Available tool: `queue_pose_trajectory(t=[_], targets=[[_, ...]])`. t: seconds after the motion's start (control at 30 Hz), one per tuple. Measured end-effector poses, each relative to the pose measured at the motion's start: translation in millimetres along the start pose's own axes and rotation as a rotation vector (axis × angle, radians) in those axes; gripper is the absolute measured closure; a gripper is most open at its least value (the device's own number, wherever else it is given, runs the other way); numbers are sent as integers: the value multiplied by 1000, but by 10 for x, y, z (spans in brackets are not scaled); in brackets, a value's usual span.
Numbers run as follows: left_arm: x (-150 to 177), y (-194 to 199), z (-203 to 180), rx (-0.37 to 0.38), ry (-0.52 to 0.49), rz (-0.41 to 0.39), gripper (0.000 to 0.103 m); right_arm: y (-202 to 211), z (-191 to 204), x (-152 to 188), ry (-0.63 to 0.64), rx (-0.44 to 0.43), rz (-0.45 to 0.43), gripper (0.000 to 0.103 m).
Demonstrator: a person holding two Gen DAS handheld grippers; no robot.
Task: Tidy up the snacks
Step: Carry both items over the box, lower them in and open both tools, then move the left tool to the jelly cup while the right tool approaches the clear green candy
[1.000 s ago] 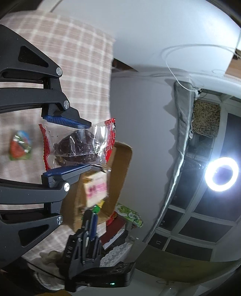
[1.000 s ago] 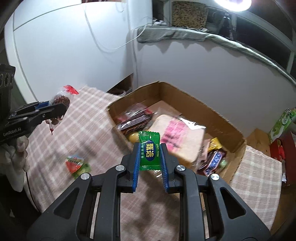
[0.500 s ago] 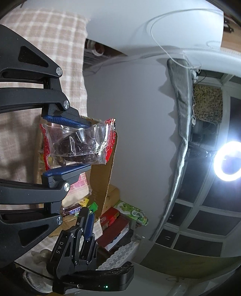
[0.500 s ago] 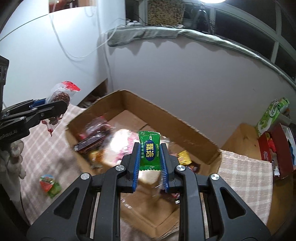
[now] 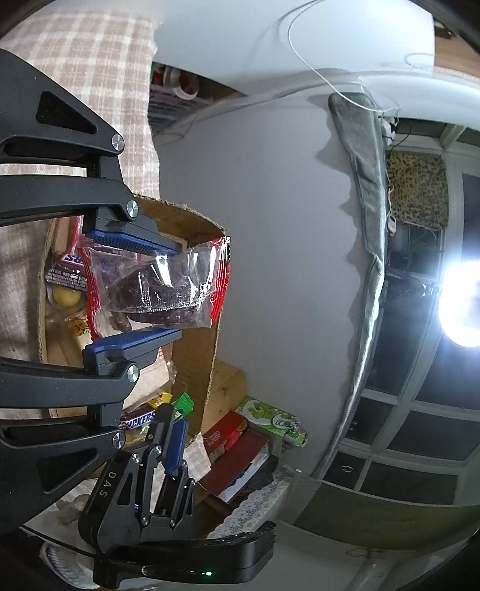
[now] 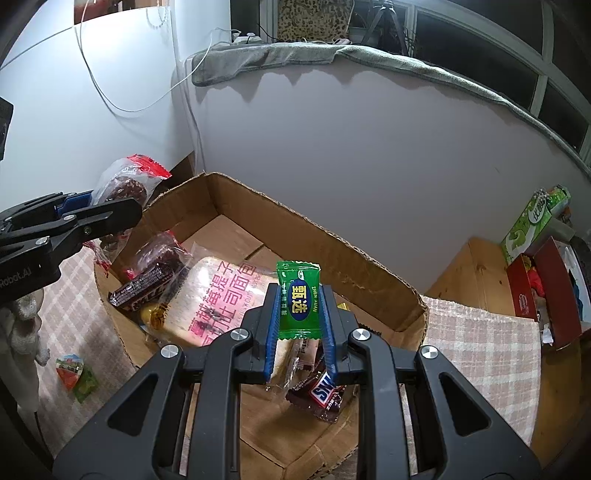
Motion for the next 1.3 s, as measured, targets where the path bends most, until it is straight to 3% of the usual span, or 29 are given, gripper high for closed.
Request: queue_pose_trajectory(t=[0.17, 0.23, 0.3, 0.37, 0.53, 0.8, 1.3], targets=[[10, -38, 5, -11, -2, 12, 64, 7, -14, 6, 1, 11, -8, 80], [9, -37, 26, -21, 5, 11, 48, 18, -17, 7, 6, 19, -15, 70], [3, -29, 38, -20, 9, 7, 47, 42, -25, 0, 8, 29, -29, 47], [1, -28, 48, -26, 8, 5, 47, 69, -30, -10, 12, 41, -48, 33], [4, -42, 39, -26, 8, 7, 47, 90, -20, -8, 28, 57, -59, 18], [16, -27, 28, -35, -5, 10, 46, 56, -13, -1, 51, 88, -57, 12], [49, 361, -73, -88, -57, -45, 46, 315, 45, 26, 44, 77, -109, 12]])
Point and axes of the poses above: each gripper's, at about its wrist camera, not at the fingertips, and y roughly against the way its jaws point, z to its left, x to its underside, the point moved 7 cm from there along -y, roughly the way its jaws point, and after that the axes turned 9 degrees about -y, right-handed, at the moved point
